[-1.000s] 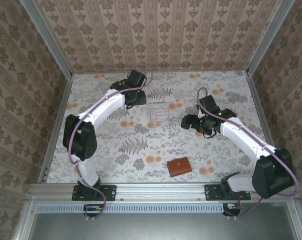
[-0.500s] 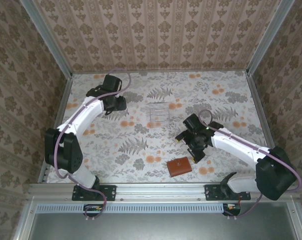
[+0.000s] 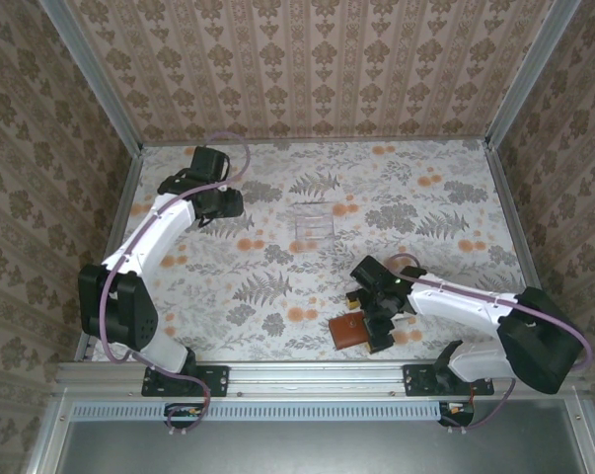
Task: Take the credit cards out of the card holder
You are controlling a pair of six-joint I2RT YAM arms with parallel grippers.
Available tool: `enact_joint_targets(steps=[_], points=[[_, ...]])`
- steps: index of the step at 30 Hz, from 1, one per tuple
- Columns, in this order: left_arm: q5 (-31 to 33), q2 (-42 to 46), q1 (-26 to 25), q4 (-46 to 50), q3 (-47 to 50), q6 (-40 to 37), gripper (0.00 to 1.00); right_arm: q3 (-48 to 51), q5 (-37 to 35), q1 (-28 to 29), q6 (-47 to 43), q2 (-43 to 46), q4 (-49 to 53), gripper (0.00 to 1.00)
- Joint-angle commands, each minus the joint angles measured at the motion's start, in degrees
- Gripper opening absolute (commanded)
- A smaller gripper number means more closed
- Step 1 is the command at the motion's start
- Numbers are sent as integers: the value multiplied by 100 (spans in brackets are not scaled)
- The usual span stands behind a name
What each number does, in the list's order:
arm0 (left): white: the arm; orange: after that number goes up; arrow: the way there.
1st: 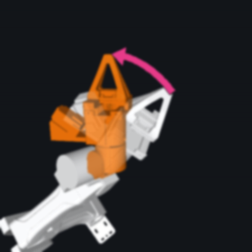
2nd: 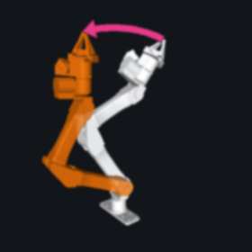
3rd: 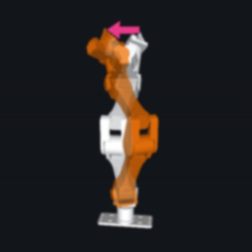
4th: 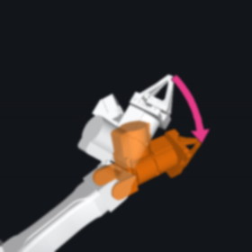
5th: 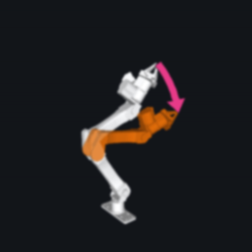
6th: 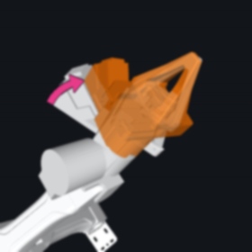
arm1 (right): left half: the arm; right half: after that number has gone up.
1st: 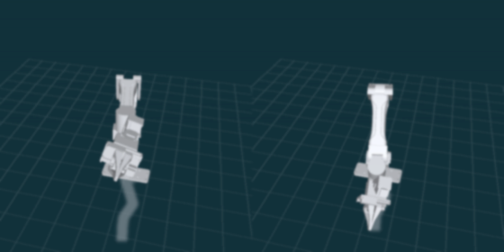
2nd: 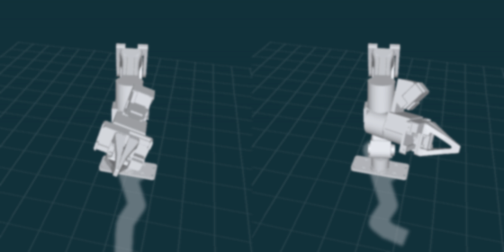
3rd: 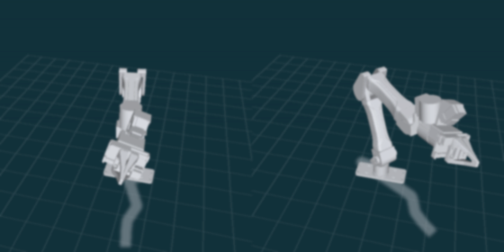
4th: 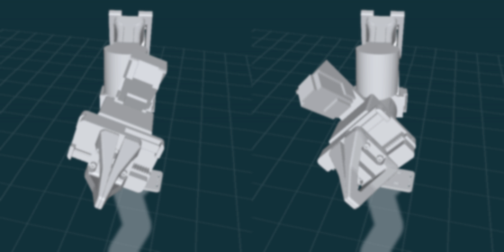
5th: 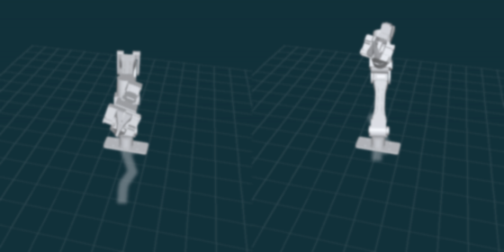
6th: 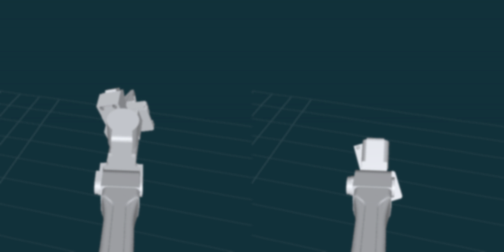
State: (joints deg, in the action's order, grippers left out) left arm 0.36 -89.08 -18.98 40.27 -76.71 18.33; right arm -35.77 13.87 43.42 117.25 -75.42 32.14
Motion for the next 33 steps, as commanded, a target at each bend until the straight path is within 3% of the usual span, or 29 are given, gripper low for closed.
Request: enact_joint_targets(steps=[1,10,15,22,28,33], points=[[-141,-18,48,-48,43,-102,41,111,119,33,642,-191,-512,100],[-225,-232,42,-25,-140,-128,41,208,-41,-5,461,-272,-546,81],[-272,-286,44,-21,-204,-128,41,-157,-193,-185,-203,-258,-173,77],[-238,-271,9,-50,-148,-49,42,-916,-309,-664,-2550,-892,340,76],[-138,-233,-127,-2,-37,-25,41,-2032,-92,-704,-5018,-1798,646,74],[-45,-209,-254,47,72,40,42,-2939,283,-690,-6483,-2571,1133,69]])
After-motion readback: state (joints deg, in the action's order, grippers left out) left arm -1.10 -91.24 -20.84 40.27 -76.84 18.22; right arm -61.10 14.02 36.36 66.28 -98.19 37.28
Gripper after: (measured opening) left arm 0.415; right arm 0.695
